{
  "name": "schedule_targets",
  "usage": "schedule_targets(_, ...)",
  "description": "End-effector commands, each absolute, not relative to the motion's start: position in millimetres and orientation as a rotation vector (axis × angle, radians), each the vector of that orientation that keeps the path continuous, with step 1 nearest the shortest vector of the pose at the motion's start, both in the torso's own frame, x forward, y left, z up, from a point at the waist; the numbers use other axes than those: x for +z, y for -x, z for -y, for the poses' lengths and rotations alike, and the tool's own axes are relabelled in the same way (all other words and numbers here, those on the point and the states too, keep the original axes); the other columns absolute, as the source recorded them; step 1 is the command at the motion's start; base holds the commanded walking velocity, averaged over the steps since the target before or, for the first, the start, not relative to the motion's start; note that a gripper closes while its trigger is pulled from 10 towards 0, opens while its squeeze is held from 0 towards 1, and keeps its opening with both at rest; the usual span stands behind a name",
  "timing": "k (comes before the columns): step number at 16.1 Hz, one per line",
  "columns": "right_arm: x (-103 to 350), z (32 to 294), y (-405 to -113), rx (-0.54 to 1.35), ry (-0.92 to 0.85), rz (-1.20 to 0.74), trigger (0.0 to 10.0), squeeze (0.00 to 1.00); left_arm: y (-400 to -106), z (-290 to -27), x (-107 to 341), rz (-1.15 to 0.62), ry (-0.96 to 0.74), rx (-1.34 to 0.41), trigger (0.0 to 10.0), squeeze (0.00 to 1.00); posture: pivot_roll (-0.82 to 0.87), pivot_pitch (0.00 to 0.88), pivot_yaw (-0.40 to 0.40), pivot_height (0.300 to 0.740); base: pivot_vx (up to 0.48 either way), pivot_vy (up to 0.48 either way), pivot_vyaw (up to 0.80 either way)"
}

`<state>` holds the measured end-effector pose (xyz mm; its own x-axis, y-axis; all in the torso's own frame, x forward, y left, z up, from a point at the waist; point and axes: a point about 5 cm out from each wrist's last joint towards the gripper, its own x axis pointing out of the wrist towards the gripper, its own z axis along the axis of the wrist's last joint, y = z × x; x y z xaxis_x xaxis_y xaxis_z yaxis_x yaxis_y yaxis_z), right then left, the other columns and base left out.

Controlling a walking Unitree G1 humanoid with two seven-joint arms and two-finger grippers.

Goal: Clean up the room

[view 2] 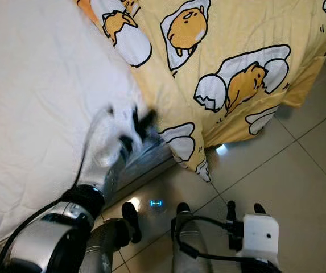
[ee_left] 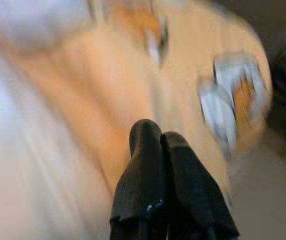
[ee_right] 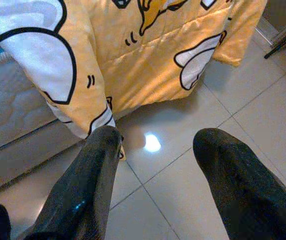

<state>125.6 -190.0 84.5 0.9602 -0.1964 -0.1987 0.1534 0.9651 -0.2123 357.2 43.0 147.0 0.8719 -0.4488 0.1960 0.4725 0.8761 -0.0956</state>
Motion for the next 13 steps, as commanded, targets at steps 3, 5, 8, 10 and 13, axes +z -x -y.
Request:
schedule_targets(3, 74, 195, -123, -0.191, 0.198, -0.264, 10.0, 0.00, -345, -47, 115, 0.077, 0.071, -0.453, 10.0, 1.00, -0.36, 0.359, 0.039, 0.740, 0.000, 0.000, 0.00)
schedule_targets(5, 72, 193, -126, -0.185, 0.184, -0.262, 10.0, 0.00, -340, -48, 103, 0.032, -0.011, -0.482, 10.0, 1.00, -0.34, 0.355, 0.038, 0.740, 0.000, 0.000, 0.00)
schedule_targets(8, 71, 193, -128, -0.186, 0.170, -0.258, 10.0, 0.00, -333, -42, 95, -0.008, 0.014, -0.471, 10.0, 1.00, -0.35, 0.348, 0.036, 0.740, 0.000, -0.094, 0.00)
schedule_targets(10, 70, 194, -128, -0.184, 0.171, -0.257, 10.0, 0.00, -332, -38, 91, -0.029, 0.037, -0.459, 10.0, 1.00, -0.35, 0.344, 0.033, 0.740, 0.142, -0.426, 0.00)
schedule_targets(13, 69, 195, -127, -0.177, 0.178, -0.261, 10.0, 0.00, -326, -27, 84, -0.071, 0.068, -0.453, 10.0, 1.00, -0.36, 0.337, 0.024, 0.740, 0.300, -0.371, 0.00)
